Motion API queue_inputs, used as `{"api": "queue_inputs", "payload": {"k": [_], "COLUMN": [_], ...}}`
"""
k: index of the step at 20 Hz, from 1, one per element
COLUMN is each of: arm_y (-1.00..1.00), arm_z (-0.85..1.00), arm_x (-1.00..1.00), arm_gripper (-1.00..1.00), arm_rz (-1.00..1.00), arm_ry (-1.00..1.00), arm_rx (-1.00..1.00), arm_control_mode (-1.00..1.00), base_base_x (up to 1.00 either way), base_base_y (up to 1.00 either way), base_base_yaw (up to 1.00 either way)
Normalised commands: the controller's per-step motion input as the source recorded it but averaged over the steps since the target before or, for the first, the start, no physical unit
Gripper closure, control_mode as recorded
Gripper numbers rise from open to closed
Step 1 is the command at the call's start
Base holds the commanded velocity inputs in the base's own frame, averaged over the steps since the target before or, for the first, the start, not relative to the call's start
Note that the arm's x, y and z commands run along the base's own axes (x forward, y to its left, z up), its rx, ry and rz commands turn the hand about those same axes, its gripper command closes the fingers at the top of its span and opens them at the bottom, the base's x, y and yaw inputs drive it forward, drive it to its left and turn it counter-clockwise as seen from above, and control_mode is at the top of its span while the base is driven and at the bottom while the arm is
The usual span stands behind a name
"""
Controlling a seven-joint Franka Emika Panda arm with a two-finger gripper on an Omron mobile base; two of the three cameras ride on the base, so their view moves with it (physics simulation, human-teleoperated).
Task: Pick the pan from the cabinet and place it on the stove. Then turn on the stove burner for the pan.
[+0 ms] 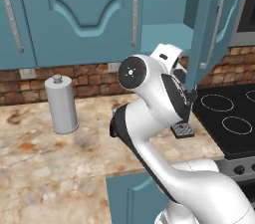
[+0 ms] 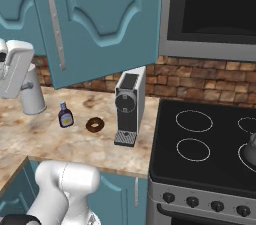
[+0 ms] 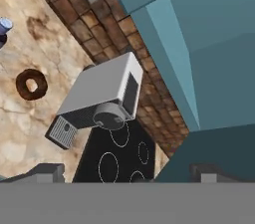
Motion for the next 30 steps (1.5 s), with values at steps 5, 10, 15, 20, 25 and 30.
{"api": "queue_inputs", "payload": {"k": [5,10,15,20,25,30], "arm_y": [-0.02,-0.26,-0.50,-0.58,-0.60,-0.82], "arm_z": [0.00,0.00,0.00,0.00,0.00,0.00], "arm_x": [0.39,0.08,-0.02,-0.37,-0.60,-0.14], "arm_gripper": [-1.00,-1.00,-1.00,-1.00,-1.00,-1.00], "arm_rz": [0.04,0.00,-0.03,-0.08,-0.14,-0.08], "arm_ry": [-0.02,0.00,0.00,-0.03,-0.04,0.00], "arm_rx": [-0.05,-0.07,-0.03,-0.01,0.00,0.00], "arm_control_mode": [-1.00,-1.00,-1.00,-1.00,-1.00,-1.00], "base_base_x": [0.00,0.00,0.00,0.00,0.00,0.00], "base_base_y": [0.00,0.00,0.00,0.00,0.00,0.00], "base_base_yaw": [0.00,0.00,0.00,0.00,0.00,0.00]}}
